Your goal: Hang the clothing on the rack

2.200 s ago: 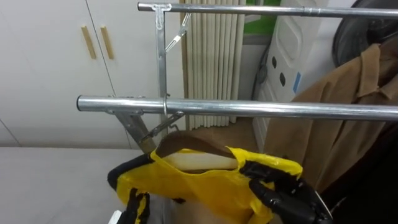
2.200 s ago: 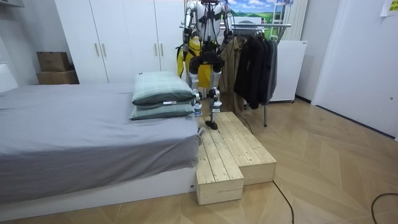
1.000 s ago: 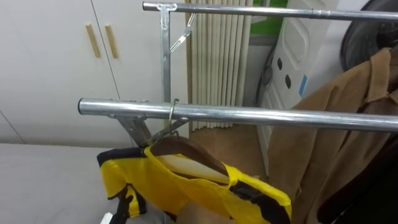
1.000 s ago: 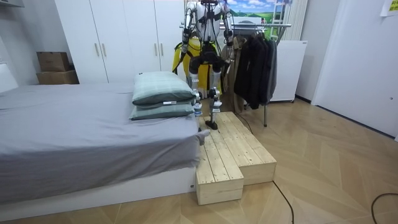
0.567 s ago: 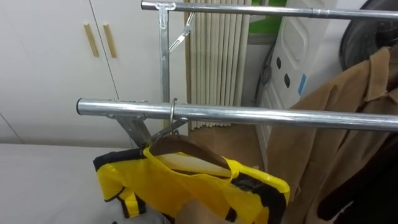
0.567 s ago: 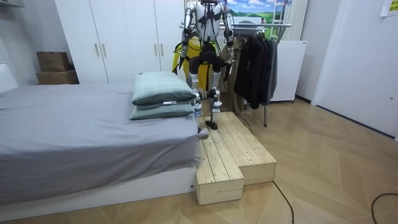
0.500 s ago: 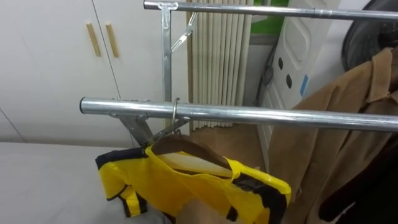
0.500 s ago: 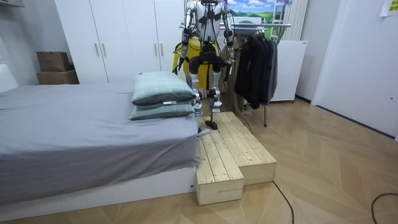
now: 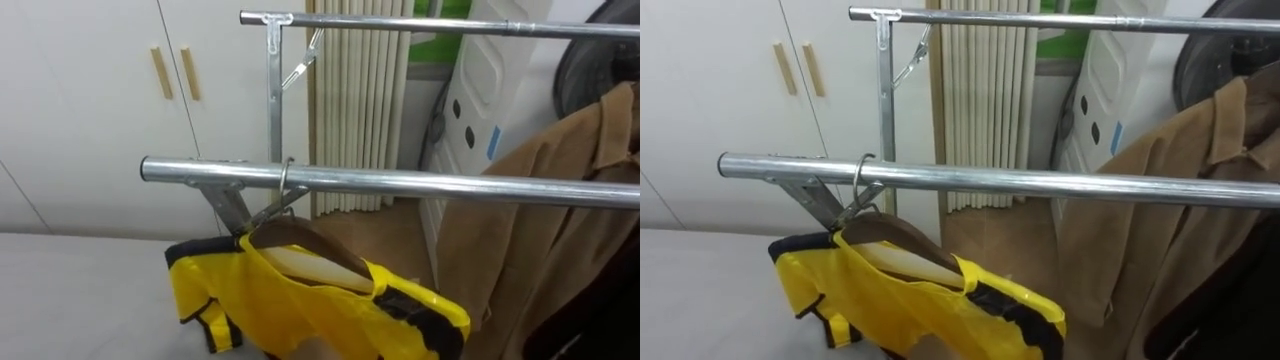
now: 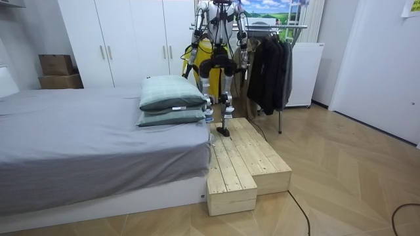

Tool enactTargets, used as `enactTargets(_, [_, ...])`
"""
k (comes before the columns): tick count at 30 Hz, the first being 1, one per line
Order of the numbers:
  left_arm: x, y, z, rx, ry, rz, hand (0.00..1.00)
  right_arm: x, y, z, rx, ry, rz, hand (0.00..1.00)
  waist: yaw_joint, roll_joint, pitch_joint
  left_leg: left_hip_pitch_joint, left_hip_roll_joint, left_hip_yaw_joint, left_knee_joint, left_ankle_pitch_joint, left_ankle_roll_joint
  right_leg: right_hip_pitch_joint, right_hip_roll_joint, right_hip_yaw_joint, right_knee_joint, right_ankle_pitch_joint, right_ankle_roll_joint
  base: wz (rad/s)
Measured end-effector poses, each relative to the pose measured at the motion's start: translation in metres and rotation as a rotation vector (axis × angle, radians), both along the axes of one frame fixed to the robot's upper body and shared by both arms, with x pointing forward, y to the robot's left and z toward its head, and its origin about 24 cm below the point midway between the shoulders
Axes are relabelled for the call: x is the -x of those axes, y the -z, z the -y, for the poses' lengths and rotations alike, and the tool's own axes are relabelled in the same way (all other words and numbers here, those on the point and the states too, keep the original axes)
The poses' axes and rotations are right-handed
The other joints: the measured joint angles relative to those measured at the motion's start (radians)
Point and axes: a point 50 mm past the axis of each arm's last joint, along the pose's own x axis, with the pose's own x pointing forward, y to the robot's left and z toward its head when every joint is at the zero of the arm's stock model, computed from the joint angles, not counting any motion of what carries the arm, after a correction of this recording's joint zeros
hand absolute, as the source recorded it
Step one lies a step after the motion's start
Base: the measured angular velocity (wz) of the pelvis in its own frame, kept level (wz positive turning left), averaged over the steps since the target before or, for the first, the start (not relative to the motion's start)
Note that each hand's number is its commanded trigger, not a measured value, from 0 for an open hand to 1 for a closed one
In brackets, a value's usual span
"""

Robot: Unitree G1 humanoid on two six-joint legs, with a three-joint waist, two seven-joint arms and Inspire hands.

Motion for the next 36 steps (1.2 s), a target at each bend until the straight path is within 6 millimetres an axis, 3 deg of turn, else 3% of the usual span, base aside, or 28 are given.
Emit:
enactTargets(5, [0.007, 0.003, -0.003, 0.010, -0.032, -0.021, 0.00, 0.002, 0.000, 0.000, 0.014, 0.008, -0.012, 0.00, 0.000, -0.001, -0.0008, 0.003, -0.001, 0.001, 0.000, 0.000, 0.000, 0.000, 0.000, 0.000, 0.002, -0.003, -0.001, 0.00])
enactTargets(12, [0.016, 0.007, -0.004, 0.054, -0.139, -0.038, 0.00, 0.007, 0.001, -0.002, 0.019, 0.022, -0.027, 0.00, 0.001, 0.008, -0.0145, 0.006, 0.000, -0.002, 0.000, 0.000, 0.000, 0.006, 0.000, 0.001, 0.005, -0.002, -0.002, 0.00])
enactTargets(22, [0.018, 0.008, -0.007, 0.117, -0.186, -0.045, 0.00, 0.009, 0.002, -0.002, -0.009, 0.031, -0.044, 0.00, 0.012, 0.003, -0.0127, 0.019, 0.000, -0.026, 0.000, 0.000, 0.000, 0.027, 0.000, -0.005, -0.013, -0.005, -0.006, 0.02])
enactTargets(27, [0.014, 0.007, -0.008, 0.140, -0.190, -0.035, 0.00, 0.009, 0.002, -0.002, -0.009, 0.027, -0.046, 0.00, 0.025, -0.007, -0.0159, 0.005, 0.001, -0.030, 0.001, 0.000, 0.000, 0.021, -0.003, -0.020, -0.011, -0.005, -0.006, 0.08])
enactTargets(36, [0.016, 0.008, -0.010, 0.167, -0.215, -0.038, 0.00, 0.004, 0.002, -0.003, 0.000, -0.023, -0.045, 0.00, 0.031, -0.012, -0.0120, 0.001, 0.001, -0.049, 0.001, 0.000, 0.000, 0.020, -0.003, -0.029, -0.012, -0.012, -0.012, 0.03])
